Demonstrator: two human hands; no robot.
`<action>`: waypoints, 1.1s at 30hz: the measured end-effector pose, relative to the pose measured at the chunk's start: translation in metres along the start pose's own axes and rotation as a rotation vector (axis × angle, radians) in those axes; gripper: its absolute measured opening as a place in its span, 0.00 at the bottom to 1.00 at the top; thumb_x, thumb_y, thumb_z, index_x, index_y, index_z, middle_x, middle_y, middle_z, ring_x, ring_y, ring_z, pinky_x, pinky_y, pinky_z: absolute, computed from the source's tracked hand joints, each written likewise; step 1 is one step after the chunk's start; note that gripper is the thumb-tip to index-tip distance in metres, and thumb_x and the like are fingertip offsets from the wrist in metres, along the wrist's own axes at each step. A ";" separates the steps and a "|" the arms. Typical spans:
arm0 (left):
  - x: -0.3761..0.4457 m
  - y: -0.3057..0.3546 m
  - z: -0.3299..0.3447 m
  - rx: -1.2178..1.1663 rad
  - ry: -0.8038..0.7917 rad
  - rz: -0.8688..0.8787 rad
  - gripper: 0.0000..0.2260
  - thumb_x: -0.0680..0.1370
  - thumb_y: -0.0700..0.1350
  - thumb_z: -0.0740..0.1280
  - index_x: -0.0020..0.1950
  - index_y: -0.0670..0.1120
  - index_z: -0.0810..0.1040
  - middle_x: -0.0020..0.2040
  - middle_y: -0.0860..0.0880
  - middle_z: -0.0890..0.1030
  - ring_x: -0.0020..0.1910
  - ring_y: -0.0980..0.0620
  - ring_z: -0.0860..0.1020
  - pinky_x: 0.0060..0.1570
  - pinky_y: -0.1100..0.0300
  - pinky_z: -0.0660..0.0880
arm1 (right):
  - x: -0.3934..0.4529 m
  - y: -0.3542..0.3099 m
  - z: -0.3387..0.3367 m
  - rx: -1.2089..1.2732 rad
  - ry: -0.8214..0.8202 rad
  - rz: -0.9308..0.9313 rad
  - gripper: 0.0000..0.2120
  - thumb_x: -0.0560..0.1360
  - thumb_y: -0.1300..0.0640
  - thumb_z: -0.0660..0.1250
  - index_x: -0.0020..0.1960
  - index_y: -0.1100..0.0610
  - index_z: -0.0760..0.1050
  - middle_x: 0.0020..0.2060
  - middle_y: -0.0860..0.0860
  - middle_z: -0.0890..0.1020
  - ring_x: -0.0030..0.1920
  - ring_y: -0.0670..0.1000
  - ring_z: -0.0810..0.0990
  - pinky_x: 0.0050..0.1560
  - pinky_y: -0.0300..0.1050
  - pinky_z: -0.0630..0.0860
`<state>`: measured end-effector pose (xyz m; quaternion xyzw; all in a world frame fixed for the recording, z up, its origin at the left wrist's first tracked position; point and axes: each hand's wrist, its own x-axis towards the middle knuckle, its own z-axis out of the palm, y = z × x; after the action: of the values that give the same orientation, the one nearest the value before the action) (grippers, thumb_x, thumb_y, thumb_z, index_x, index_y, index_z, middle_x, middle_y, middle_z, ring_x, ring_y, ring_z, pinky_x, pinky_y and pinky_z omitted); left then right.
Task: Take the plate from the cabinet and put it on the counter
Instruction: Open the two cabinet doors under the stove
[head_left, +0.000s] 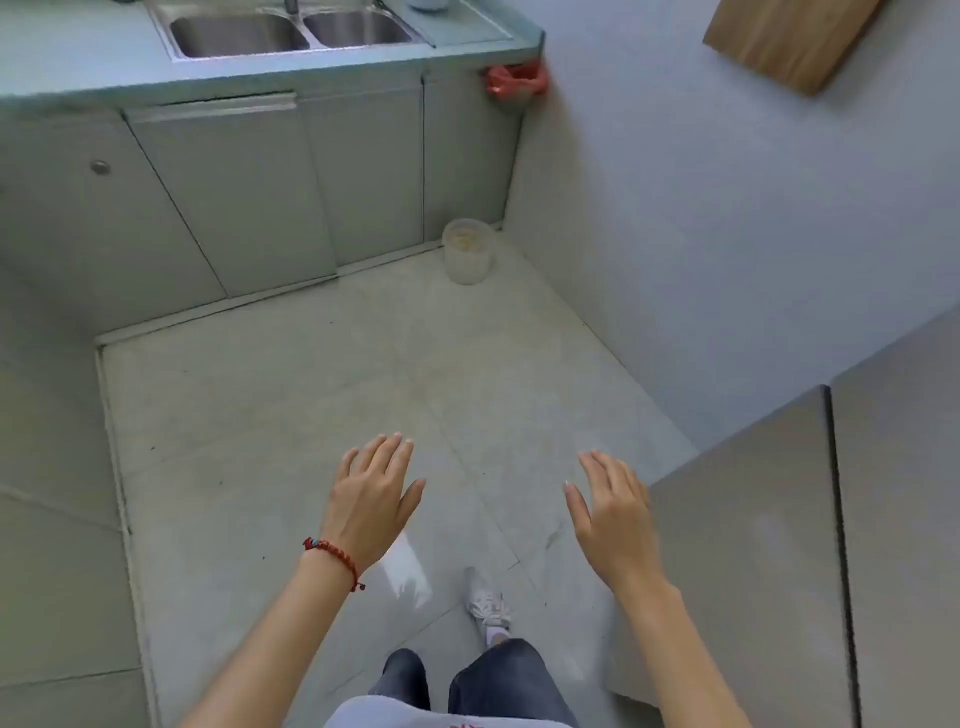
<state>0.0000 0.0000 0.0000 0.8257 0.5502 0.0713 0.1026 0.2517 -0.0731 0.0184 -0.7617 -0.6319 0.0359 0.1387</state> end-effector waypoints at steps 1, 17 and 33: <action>0.002 -0.005 0.003 -0.009 0.024 -0.033 0.30 0.79 0.57 0.40 0.57 0.40 0.76 0.55 0.42 0.82 0.54 0.43 0.80 0.52 0.47 0.78 | 0.011 -0.001 0.004 0.011 -0.009 -0.025 0.23 0.74 0.48 0.52 0.58 0.62 0.74 0.54 0.59 0.81 0.56 0.59 0.79 0.53 0.54 0.76; -0.001 -0.018 -0.010 -0.003 0.116 -0.803 0.33 0.79 0.57 0.37 0.55 0.42 0.78 0.53 0.44 0.83 0.52 0.47 0.81 0.49 0.50 0.78 | 0.184 -0.068 0.045 0.068 -0.261 -0.766 0.32 0.79 0.42 0.40 0.55 0.61 0.76 0.50 0.56 0.83 0.51 0.56 0.82 0.48 0.49 0.78; -0.070 -0.068 -0.022 -0.071 0.209 -1.288 0.32 0.79 0.57 0.38 0.54 0.43 0.78 0.52 0.45 0.83 0.52 0.47 0.81 0.49 0.52 0.77 | 0.184 -0.228 0.091 0.076 -0.466 -1.244 0.30 0.79 0.43 0.39 0.55 0.58 0.75 0.50 0.54 0.83 0.51 0.55 0.82 0.49 0.47 0.78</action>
<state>-0.0931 -0.0374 0.0045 0.3157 0.9392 0.0936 0.0977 0.0497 0.1582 0.0121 -0.2217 -0.9655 0.1349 0.0201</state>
